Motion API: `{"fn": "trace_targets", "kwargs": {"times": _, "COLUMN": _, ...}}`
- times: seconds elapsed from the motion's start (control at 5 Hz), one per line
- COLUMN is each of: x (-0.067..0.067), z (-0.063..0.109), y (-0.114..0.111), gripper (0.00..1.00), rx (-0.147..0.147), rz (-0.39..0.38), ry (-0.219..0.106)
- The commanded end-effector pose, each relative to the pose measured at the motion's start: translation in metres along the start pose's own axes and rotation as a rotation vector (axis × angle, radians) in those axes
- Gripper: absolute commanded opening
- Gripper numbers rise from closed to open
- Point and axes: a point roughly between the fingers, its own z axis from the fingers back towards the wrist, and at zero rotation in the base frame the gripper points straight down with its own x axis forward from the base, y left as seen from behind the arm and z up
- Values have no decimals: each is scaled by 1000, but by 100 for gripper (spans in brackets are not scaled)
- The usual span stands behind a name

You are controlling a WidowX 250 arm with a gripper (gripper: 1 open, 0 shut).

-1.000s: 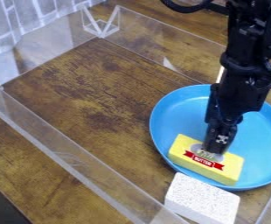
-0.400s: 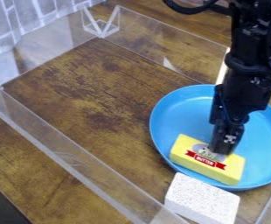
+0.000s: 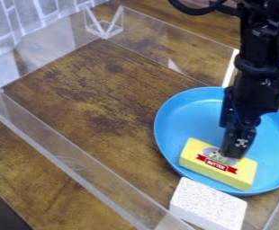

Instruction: Put the yellow block in the blue tray

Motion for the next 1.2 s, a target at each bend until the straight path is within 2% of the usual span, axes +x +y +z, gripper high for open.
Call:
{"fn": "trace_targets", "kwargs": {"times": 0.0, "x": -2, "z": -20, "y": 4, "gripper": 100, "rx": -8, "rz": 43, "ry": 0}}
{"fn": "trace_targets", "kwargs": {"times": 1.0, "x": 6, "z": -54, "y": 8, "gripper": 100, "rx": -47, "rz": 47, "ry": 0}}
